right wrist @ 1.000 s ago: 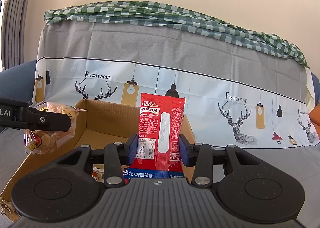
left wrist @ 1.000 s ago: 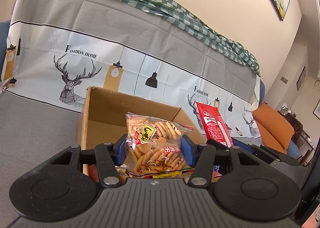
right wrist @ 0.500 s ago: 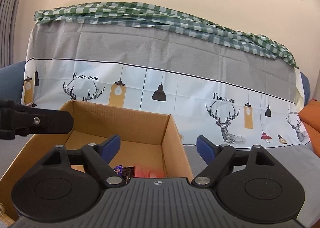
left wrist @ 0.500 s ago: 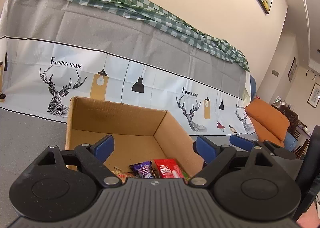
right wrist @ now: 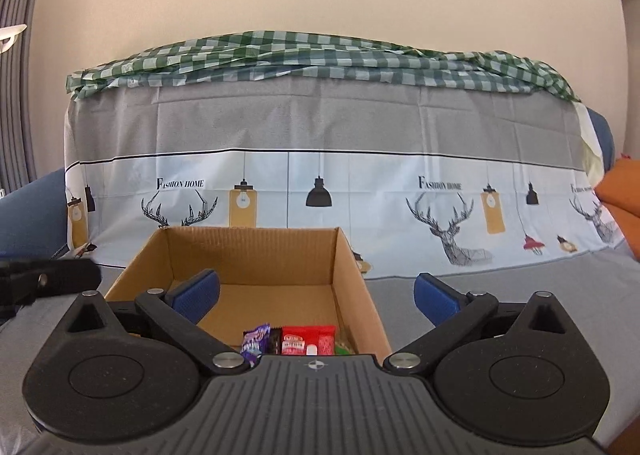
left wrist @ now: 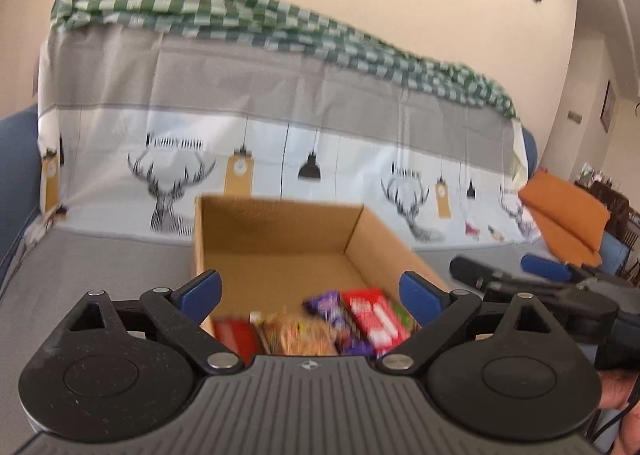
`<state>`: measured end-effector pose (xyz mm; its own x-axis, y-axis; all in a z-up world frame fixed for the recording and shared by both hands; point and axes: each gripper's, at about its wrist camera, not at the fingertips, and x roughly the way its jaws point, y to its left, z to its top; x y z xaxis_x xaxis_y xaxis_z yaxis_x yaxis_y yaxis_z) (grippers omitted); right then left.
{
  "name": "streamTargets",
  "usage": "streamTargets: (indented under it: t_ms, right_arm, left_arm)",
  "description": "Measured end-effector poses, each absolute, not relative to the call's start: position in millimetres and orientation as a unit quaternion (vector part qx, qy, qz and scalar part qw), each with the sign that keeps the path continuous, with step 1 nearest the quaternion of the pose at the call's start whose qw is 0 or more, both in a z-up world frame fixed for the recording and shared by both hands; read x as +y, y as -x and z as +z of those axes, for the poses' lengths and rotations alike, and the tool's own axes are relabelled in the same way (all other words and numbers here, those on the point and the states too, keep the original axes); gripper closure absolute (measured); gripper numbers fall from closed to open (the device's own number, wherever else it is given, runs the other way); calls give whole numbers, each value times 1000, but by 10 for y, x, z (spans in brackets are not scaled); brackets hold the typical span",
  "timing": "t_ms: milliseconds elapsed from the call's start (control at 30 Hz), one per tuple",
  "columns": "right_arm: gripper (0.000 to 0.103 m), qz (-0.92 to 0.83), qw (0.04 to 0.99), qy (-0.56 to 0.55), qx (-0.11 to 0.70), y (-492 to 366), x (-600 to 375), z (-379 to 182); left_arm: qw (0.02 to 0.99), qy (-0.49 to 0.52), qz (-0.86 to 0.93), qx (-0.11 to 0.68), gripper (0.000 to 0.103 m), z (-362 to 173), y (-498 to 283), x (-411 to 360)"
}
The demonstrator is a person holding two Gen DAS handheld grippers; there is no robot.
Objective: Organize snacks
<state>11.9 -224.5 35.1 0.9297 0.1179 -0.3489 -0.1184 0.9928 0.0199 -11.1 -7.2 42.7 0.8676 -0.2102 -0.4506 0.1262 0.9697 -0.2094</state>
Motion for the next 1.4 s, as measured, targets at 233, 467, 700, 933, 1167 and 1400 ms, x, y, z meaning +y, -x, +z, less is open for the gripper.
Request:
streamTargets:
  t_ms: [233,467,700,933,1167,1400]
  right_arm:
    - [1,40,972,-5,230,212,-2260,216]
    - [1,55,960,49,270,136,-2063,73]
    - [1,66,956,56,280,81,-1948,38]
    - [1,64,954,57,286,43,-1942,10]
    - [1,60,953,52,293,0,-1972,-10]
    - [1,60,954,49,289,-6,-1993,-19]
  left_arm:
    - [943,70,-58,319,1,230,376,-80]
    - [932,81,-29,351,1,80,171,-23]
    - [929,84,-31,360,1,35,99,-88]
    - [928,93,-32,360,1,23,68,-88]
    - [930,88,-36,356,1,30,58,-144]
    - [932,83,-37,351,1,36,66,-164]
